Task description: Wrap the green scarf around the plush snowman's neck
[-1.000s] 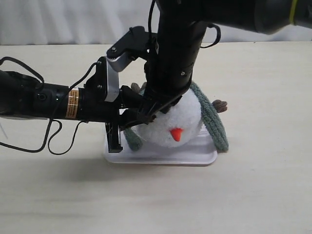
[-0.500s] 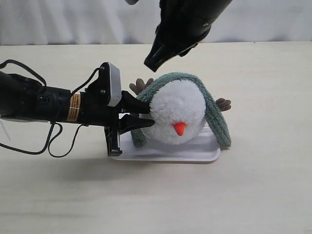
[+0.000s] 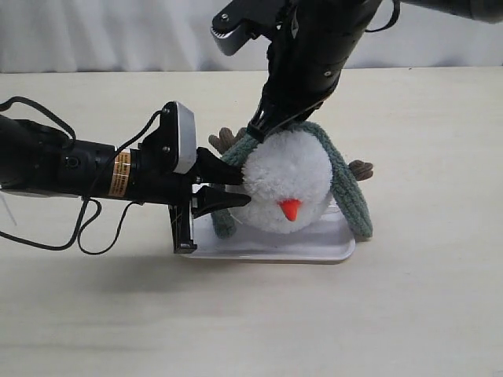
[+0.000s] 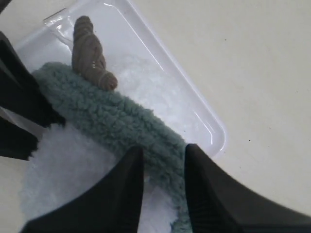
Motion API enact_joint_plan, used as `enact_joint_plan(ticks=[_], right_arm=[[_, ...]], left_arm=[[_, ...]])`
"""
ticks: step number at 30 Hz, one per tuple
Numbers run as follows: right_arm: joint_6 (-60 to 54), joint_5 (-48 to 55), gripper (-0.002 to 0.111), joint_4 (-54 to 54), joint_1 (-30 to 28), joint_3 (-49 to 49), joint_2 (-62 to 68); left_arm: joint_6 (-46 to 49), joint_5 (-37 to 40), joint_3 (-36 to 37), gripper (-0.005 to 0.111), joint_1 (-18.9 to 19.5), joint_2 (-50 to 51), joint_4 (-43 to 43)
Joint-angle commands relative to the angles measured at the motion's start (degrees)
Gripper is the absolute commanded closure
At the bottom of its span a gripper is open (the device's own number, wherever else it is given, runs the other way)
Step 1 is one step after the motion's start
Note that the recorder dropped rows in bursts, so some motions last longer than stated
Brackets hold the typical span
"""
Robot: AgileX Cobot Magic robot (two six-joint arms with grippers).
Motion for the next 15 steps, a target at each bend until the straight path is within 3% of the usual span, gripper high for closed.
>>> enact_joint_plan(ticks=[1,15], right_arm=[[-0.3,-0.7,0.079,-1.6,-0.5,0.1,2.3],[1.8,1.9,0.08,-5.4,-0.5,0.1,8.1]], left_arm=[[-0.4,-0.9,0.1,0.075,-0.2,0.1,0.6],[-0.6,-3.2,0.1,0.075,-0.2,0.1,1.1]])
